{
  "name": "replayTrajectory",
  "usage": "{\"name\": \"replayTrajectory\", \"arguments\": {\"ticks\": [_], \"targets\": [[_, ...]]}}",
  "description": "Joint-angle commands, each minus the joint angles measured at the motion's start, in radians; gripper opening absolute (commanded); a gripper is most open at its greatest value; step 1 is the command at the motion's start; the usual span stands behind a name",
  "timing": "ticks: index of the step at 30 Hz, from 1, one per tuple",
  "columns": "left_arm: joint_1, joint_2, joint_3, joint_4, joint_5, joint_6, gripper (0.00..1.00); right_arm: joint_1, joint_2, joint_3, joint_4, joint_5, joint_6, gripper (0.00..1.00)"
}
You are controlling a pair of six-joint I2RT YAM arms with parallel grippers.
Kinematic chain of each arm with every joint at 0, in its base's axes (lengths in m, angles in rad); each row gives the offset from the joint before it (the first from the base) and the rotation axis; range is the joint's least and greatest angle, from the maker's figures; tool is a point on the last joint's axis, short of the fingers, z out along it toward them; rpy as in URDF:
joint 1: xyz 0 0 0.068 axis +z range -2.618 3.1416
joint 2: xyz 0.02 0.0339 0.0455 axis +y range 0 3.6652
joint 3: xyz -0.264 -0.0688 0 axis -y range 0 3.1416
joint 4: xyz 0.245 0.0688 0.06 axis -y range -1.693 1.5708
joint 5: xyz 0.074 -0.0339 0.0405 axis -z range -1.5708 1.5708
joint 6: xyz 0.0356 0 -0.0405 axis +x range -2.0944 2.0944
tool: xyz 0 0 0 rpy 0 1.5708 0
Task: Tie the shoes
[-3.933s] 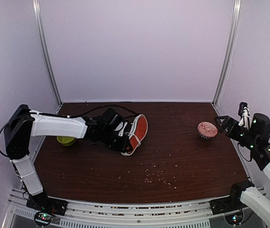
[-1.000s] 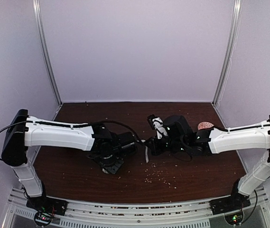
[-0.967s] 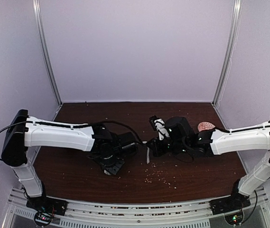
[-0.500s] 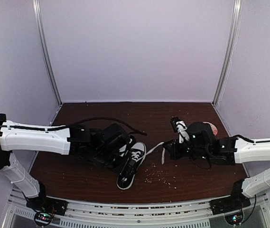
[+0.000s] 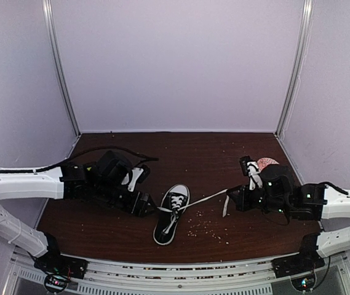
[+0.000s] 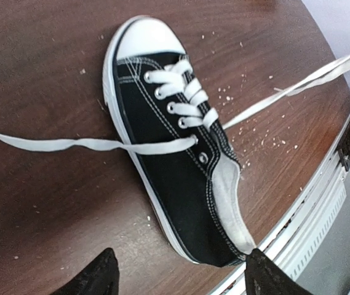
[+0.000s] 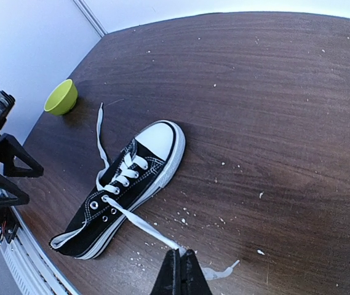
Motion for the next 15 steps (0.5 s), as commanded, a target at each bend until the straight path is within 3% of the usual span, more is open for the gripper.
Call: {"name": "replayTrajectory", "arguments": {"ticks": [1, 11, 15], "targets": [[-0.005, 0.036, -0.148, 0.295, 0.120, -0.100, 0.72, -0.004, -0.048, -0.085, 0.063, 0.023, 0.074, 0.00], [0.004, 0.017, -0.215, 0.439, -0.120, -0.325, 0.74, -0.004, -0.050, -0.137, 0.069, 0.016, 0.096, 0.00], [0.072, 0.032, -0.234, 0.475, -0.162, -0.381, 0.74, -0.003, -0.058, -0.121, 0.000, 0.064, 0.092, 0.00]]}}
